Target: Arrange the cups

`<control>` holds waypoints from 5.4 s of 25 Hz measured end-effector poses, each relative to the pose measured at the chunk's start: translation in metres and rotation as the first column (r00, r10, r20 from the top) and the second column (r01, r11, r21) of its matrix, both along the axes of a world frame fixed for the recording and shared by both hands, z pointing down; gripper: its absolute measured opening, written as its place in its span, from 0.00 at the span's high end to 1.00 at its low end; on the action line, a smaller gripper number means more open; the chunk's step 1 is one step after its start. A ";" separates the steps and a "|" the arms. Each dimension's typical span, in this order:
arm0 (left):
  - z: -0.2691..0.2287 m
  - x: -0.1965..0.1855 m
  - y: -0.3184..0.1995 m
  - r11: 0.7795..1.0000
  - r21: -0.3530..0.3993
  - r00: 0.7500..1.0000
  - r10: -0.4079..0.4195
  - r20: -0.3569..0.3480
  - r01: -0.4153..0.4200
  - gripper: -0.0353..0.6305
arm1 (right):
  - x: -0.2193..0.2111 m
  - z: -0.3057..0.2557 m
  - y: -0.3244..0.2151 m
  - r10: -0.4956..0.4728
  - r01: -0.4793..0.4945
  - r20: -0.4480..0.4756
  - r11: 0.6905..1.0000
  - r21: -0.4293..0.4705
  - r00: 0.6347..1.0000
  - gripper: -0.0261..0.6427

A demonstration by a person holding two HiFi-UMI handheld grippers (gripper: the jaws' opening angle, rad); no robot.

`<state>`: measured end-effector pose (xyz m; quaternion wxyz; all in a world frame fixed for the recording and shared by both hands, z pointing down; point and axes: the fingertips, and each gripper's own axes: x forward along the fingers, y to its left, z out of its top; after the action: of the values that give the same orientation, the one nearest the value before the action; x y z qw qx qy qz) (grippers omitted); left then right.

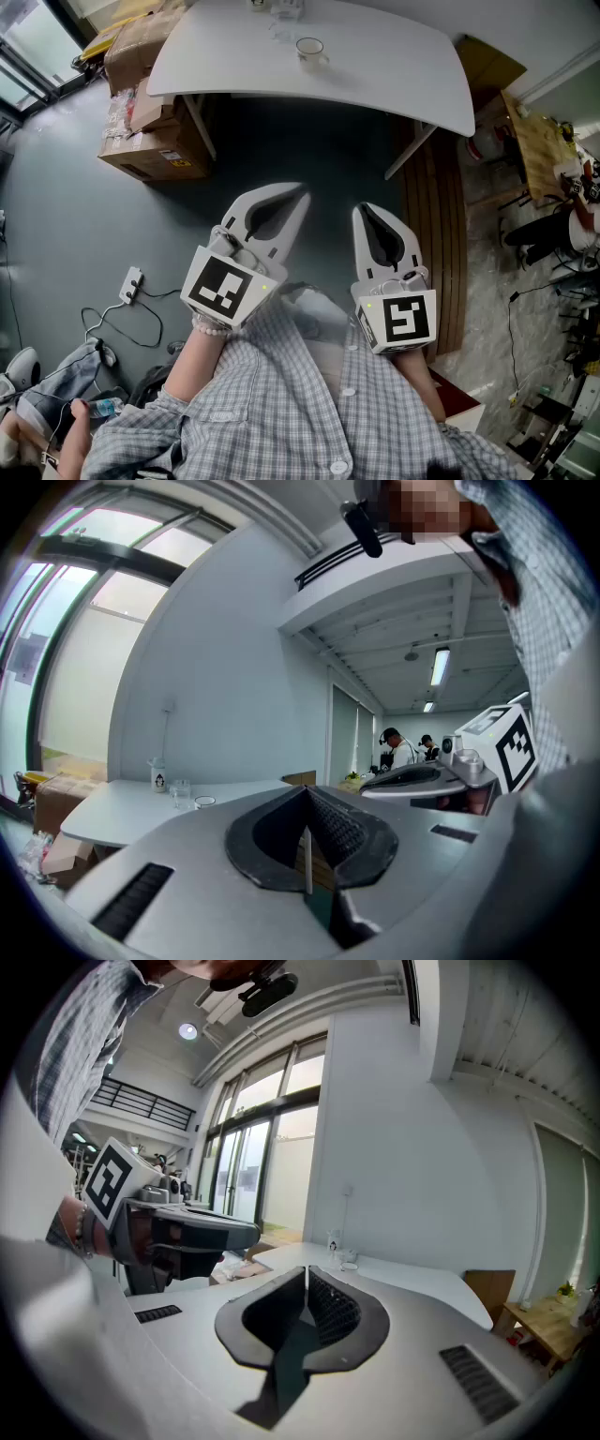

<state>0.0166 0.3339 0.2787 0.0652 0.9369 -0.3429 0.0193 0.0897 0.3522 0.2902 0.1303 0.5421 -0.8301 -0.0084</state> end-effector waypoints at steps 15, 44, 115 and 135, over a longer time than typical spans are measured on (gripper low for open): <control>0.010 -0.032 -0.004 1.000 0.007 1.000 -0.010 0.016 0.010 0.93 | -0.028 0.006 -0.005 -0.004 0.004 -0.010 1.000 -0.002 1.000 0.92; 0.013 -0.111 -0.042 0.990 0.024 0.990 -0.142 0.005 0.142 0.93 | -0.036 0.022 -0.040 0.076 -0.076 -0.012 0.996 -0.037 0.997 0.92; 0.080 -0.061 -0.486 0.988 -0.126 0.988 -0.071 0.136 0.088 0.93 | 0.033 0.169 -0.441 -0.037 -0.066 -0.254 0.920 -0.385 0.966 0.92; 0.098 -0.078 -0.523 0.987 -0.153 0.988 -0.022 0.150 0.045 0.93 | 0.010 0.224 -0.461 -0.202 -0.042 -0.419 0.862 -0.505 0.885 0.85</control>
<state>-0.0617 -0.1890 0.3769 0.1132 0.9189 -0.3601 0.1142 0.0998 -0.1084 0.5139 0.4577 0.4361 -0.7713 0.0739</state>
